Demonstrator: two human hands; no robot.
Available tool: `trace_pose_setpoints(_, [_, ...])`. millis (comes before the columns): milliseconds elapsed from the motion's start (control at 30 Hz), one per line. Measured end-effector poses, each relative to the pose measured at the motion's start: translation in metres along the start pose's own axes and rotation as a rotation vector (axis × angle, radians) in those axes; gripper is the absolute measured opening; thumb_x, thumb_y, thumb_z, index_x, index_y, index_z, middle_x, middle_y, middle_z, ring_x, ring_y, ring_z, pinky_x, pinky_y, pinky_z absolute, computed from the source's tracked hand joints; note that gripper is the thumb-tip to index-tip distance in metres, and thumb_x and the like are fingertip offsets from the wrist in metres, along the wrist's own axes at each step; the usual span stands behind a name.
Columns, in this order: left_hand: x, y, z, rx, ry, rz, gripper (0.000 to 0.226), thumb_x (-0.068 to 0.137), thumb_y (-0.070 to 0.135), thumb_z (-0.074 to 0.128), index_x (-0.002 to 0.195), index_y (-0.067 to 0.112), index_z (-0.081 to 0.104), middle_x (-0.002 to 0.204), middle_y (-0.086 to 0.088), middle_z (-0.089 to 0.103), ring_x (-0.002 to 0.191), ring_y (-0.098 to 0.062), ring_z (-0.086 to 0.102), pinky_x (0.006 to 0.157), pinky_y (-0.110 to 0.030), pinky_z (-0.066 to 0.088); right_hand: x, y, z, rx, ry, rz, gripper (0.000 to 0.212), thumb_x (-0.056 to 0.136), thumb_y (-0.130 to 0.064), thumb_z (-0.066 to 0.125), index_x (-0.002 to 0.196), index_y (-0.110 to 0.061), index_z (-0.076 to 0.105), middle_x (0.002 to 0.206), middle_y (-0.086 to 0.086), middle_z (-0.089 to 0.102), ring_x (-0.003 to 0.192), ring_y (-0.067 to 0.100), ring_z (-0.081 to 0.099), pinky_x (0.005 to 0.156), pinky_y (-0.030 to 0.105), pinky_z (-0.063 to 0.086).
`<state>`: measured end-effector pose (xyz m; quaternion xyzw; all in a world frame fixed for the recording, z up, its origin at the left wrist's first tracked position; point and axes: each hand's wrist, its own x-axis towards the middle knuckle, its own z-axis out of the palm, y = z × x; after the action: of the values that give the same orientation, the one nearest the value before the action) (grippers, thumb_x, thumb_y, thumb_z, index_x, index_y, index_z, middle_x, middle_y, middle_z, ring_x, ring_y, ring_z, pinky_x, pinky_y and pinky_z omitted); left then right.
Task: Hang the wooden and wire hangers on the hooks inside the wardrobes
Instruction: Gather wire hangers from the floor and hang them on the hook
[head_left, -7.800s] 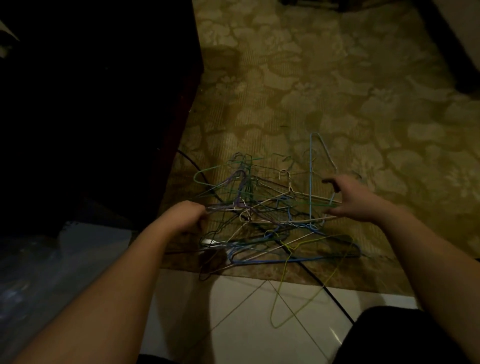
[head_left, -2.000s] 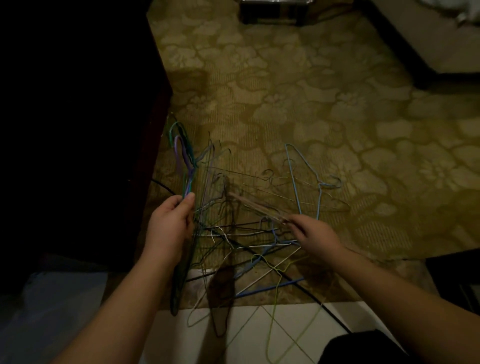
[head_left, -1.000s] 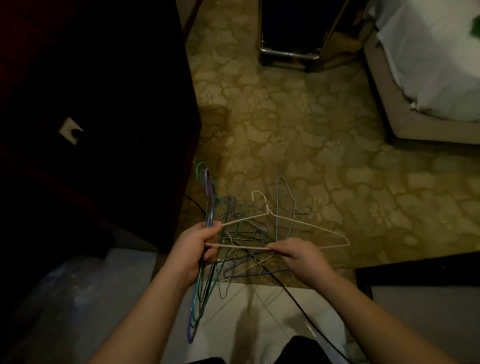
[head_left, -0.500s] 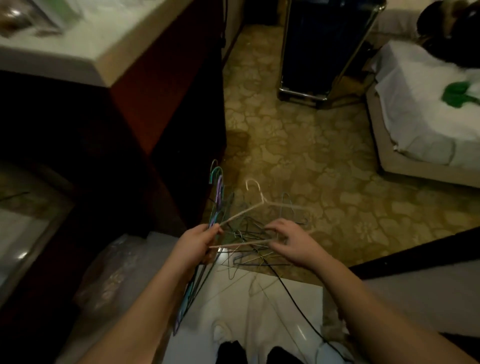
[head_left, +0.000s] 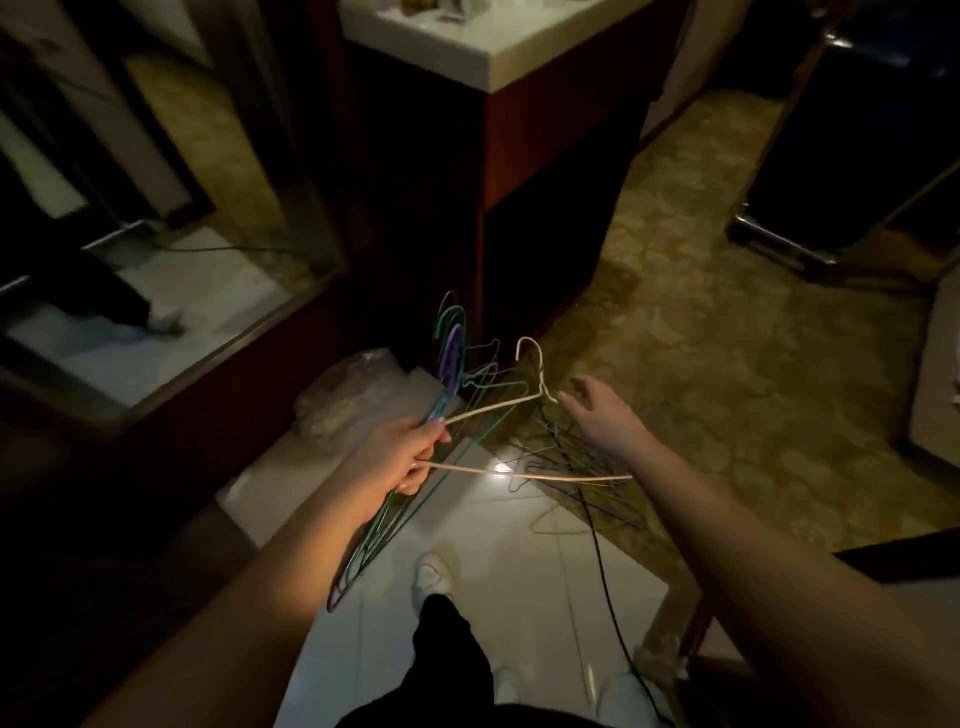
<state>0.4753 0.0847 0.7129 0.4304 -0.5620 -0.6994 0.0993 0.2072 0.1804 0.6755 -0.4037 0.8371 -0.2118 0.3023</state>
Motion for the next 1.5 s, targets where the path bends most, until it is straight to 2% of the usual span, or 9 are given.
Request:
trace_pose_setpoints(167, [-0.088,-0.033,-0.03,-0.085,0.082,0.011,0.025,0.102,0.02,0.045,0.096,-0.001,0.057,0.05,0.005,0.032,0.033,-0.009,0.023,0.038,-0.02,0.018,-0.031,-0.05,0.044,-0.04,-0.163,-0.096,0.052,0.099,-0.054,0.04,0.135,-0.018,0.052,0.128,0.004,0.061,0.116,0.023,0.057,0.098,0.044,0.047])
trace_pose_setpoints(267, [-0.135,-0.058,-0.05,-0.17,0.145,0.022,0.024,0.101,0.019,0.044,0.092,0.002,0.058,0.052,0.004,0.031,0.033,-0.009,0.023,0.039,-0.019,0.018,-0.051,-0.085,0.078,-0.078,-0.254,-0.163,0.046,0.101,-0.048,0.039,0.118,-0.012,0.063,0.108,0.006,0.068,0.101,0.024,0.062,0.091,0.041,0.05])
trace_pose_setpoints(433, [-0.224,-0.106,-0.09,-0.175,0.291,0.009,0.028,0.103,0.025,0.044,0.1,0.002,0.059,0.057,0.002,0.03,0.042,-0.011,0.024,0.044,-0.025,0.022,-0.093,-0.142,0.145,-0.157,-0.385,-0.277,0.041,0.099,-0.049,0.043,0.101,-0.014,0.066,0.086,0.002,0.066,0.084,0.021,0.063,0.085,0.042,0.051])
trace_pose_setpoints(600, [-0.326,-0.166,-0.138,-0.147,0.494,-0.069,0.032,0.103,0.032,0.045,0.103,0.006,0.063,0.06,0.002,0.041,0.047,-0.012,0.038,0.047,-0.023,0.033,-0.157,-0.206,0.223,-0.257,-0.52,-0.366,0.043,0.101,-0.051,0.037,0.096,-0.019,0.066,0.091,0.002,0.064,0.087,0.017,0.059,0.083,0.034,0.047])
trace_pose_setpoints(833, [-0.489,-0.264,-0.194,-0.367,0.737,-0.036,0.032,0.099,0.035,0.051,0.099,0.005,0.062,0.063,0.002,0.045,0.051,-0.012,0.04,0.049,-0.025,0.033,-0.284,-0.296,0.342,-0.3,-0.682,-0.476,0.048,0.102,-0.051,0.034,0.097,-0.014,0.064,0.091,0.006,0.061,0.089,0.022,0.056,0.083,0.036,0.043])
trace_pose_setpoints(1033, [-0.615,-0.34,-0.232,-0.509,1.041,-0.023,0.033,0.097,0.04,0.053,0.088,0.01,0.061,0.055,0.001,0.04,0.042,-0.011,0.035,0.04,-0.022,0.026,-0.393,-0.361,0.444,-0.265,-0.787,-0.578,0.046,0.099,-0.055,0.038,0.079,-0.022,0.062,0.078,0.0,0.061,0.078,0.018,0.057,0.072,0.034,0.038])
trace_pose_setpoints(1233, [-0.711,-0.403,-0.261,-0.767,1.331,0.006,0.035,0.103,0.038,0.042,0.079,0.013,0.049,0.049,0.002,0.028,0.037,-0.01,0.023,0.04,-0.017,0.015,-0.477,-0.421,0.51,-0.187,-0.861,-0.694,0.042,0.101,-0.048,0.039,0.089,-0.016,0.064,0.085,-0.007,0.062,0.078,0.002,0.055,0.064,0.023,0.036])
trace_pose_setpoints(1400, [-0.787,-0.441,-0.285,-0.918,1.551,0.044,0.028,0.105,0.025,0.036,0.083,0.013,0.048,0.044,0.007,0.023,0.033,-0.006,0.018,0.036,-0.015,0.012,-0.53,-0.477,0.564,-0.104,-0.822,-0.803,0.041,0.1,-0.048,0.043,0.099,-0.014,0.066,0.097,0.007,0.066,0.09,0.02,0.06,0.08,0.034,0.044])
trace_pose_setpoints(1500, [-0.829,-0.455,-0.308,-0.964,1.666,0.061,0.029,0.105,0.026,0.036,0.082,0.014,0.047,0.042,0.008,0.024,0.032,-0.005,0.018,0.036,-0.015,0.012,-0.566,-0.517,0.602,-0.055,-0.819,-0.876,0.04,0.101,-0.046,0.042,0.093,-0.015,0.064,0.092,0.01,0.066,0.087,0.027,0.06,0.076,0.037,0.045])
